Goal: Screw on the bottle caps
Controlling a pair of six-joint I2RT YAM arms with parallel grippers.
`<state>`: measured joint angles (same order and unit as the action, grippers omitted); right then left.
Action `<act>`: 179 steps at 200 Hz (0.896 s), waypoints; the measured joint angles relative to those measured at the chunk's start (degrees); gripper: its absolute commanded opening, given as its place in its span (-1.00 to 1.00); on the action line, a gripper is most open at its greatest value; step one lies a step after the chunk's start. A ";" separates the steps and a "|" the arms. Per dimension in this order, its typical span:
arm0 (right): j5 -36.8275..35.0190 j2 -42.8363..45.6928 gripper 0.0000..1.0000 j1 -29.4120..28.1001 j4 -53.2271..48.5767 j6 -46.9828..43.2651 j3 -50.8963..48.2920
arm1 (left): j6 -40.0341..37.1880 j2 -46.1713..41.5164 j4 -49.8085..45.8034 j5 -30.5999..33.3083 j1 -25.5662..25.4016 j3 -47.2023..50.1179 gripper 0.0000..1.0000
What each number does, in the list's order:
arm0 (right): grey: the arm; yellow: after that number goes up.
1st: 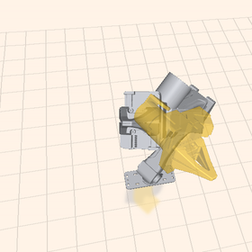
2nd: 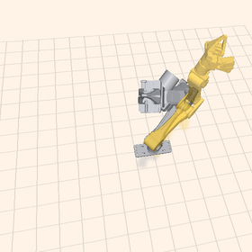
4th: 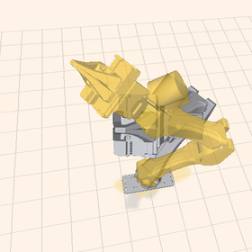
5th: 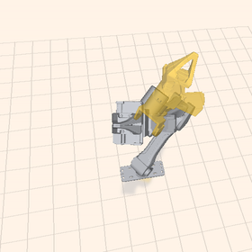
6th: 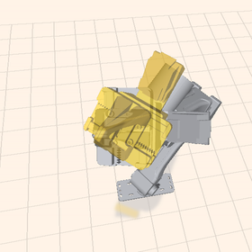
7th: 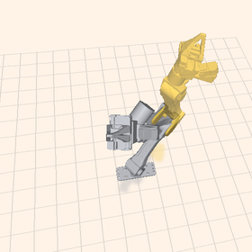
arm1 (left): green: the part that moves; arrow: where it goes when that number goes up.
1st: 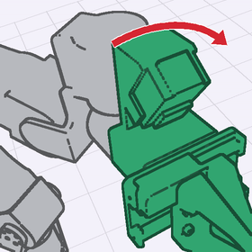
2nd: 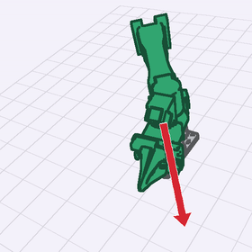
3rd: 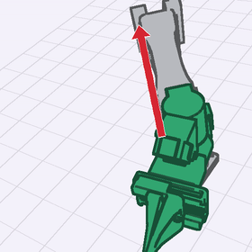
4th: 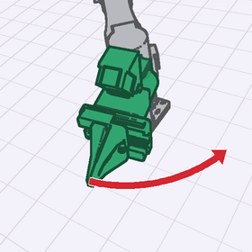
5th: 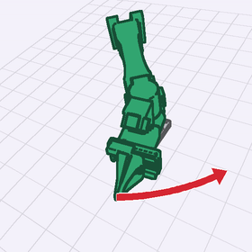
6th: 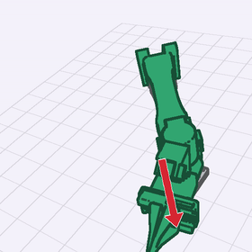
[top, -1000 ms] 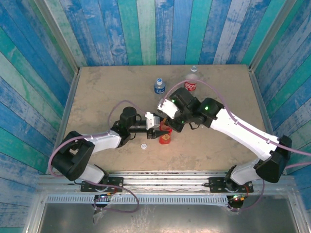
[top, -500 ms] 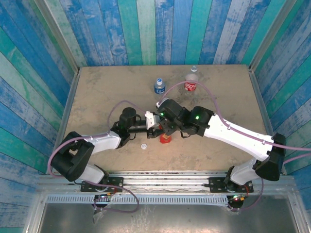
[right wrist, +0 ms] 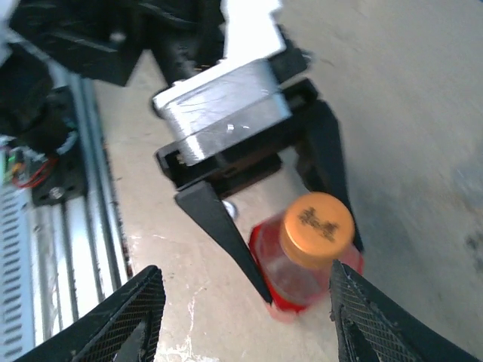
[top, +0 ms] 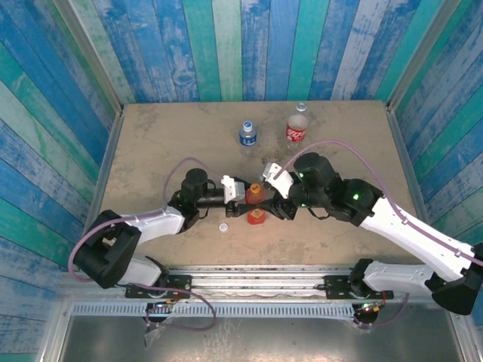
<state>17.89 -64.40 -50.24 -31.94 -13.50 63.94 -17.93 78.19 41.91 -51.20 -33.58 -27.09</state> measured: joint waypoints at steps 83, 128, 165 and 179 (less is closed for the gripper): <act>13.57 -6.97 0.01 4.37 1.42 -13.33 2.71 | -1.77 -2.95 -1.79 -7.76 0.00 0.00 0.17; 15.63 -9.70 -0.42 4.94 0.55 -14.49 4.74 | -1.79 -4.79 -3.13 -7.87 0.07 0.00 0.17; 15.78 -9.70 -0.51 4.94 0.09 -14.34 5.01 | -1.20 -5.09 -2.64 -6.78 0.07 0.20 0.16; 15.32 -9.70 -0.51 5.03 0.37 -13.51 5.01 | 0.00 -5.18 -1.75 -5.11 -0.11 0.46 0.16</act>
<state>33.21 -74.11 -45.21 -31.57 -27.00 68.95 -17.93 73.01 40.16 -56.31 -33.69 -26.63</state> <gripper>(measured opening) 0.313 0.586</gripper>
